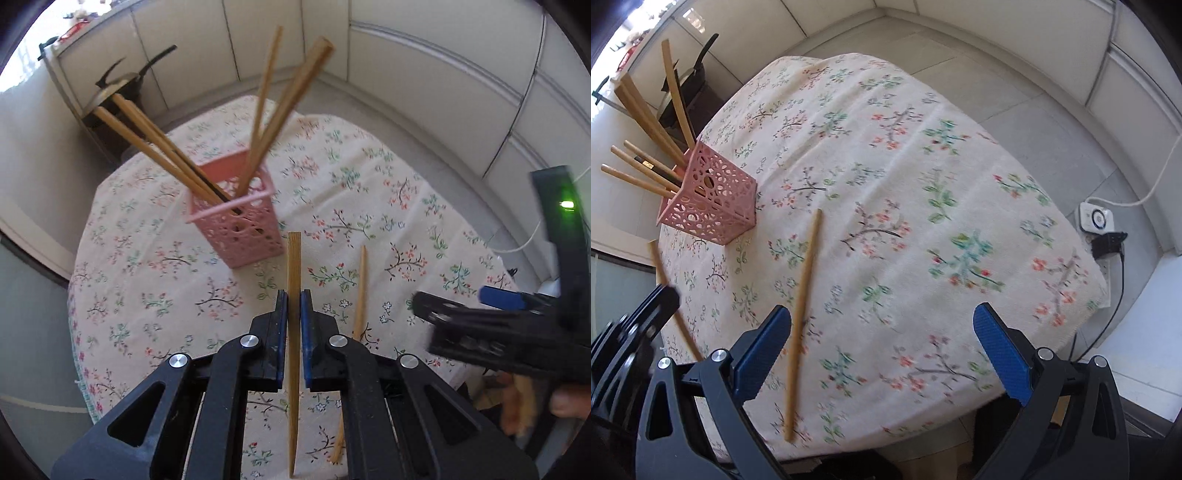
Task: Organize utensils
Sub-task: 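Close the left gripper on one stick while the right gripper grasps another, then lift both sticks upright and carry them over the pink holder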
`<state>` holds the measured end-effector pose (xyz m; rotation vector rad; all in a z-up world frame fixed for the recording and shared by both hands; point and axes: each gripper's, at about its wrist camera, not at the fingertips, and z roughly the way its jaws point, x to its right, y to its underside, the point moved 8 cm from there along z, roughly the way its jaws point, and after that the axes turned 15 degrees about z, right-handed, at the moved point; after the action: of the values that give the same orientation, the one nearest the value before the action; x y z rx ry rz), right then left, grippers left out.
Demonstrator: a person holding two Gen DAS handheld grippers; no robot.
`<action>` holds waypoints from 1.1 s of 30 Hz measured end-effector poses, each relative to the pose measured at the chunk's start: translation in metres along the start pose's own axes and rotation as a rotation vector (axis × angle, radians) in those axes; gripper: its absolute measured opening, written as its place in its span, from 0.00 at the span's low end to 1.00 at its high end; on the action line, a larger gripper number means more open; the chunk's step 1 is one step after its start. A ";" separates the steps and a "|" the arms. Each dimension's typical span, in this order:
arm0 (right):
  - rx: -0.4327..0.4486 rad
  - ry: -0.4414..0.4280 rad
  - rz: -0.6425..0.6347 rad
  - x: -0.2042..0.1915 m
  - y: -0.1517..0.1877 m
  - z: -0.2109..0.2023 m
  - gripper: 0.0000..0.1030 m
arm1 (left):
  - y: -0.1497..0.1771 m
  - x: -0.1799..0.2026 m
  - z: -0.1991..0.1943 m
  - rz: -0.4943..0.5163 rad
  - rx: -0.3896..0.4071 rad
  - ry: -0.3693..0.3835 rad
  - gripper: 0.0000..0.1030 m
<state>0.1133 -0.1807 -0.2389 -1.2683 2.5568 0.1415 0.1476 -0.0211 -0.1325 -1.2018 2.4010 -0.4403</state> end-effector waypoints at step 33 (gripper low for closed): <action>0.012 0.165 -0.236 -0.094 -0.003 0.079 0.42 | 0.025 -0.107 -0.075 -0.218 0.152 -0.248 0.07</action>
<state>0.1855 -0.0938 -0.2863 -1.6253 2.5093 -0.0291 0.1515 0.0875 -0.0554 -1.3680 2.0013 -0.4983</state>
